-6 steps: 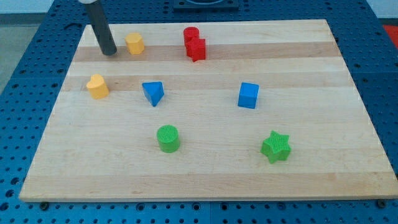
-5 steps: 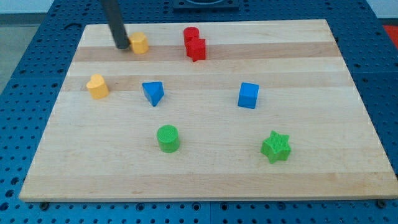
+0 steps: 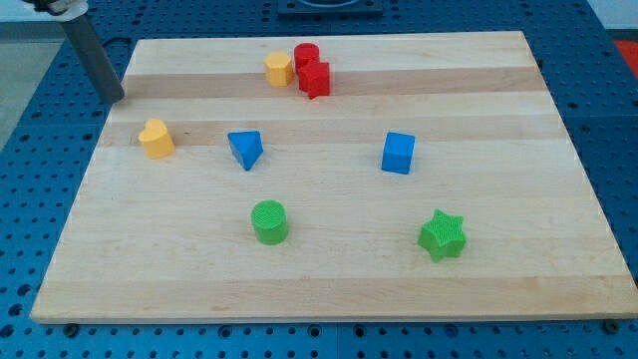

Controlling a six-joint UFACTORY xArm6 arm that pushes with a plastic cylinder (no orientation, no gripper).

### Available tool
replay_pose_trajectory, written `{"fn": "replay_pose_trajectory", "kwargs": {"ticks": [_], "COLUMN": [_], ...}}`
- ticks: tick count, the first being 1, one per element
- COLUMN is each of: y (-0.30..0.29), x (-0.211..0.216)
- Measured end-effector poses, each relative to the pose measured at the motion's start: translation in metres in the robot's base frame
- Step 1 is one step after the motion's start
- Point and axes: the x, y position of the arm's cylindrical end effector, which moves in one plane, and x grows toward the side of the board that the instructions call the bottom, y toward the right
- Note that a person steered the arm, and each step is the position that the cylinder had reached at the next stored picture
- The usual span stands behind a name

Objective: Slide the yellow heart towards to red star

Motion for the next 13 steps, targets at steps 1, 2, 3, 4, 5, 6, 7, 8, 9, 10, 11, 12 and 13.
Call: {"fn": "replay_pose_trajectory", "kwargs": {"ticks": [1, 2, 3, 4, 5, 6, 7, 8, 9, 10, 11, 12, 13], "y": [-0.002, -0.001, 0.0, 0.042, 0.096, 0.092, 0.02, 0.005, 0.064, 0.121, 0.15, 0.097, 0.047], "x": [0.019, 0.062, 0.122, 0.14, 0.116, 0.119, 0.15, 0.135, 0.108, 0.085, 0.072, 0.096, 0.101]}}
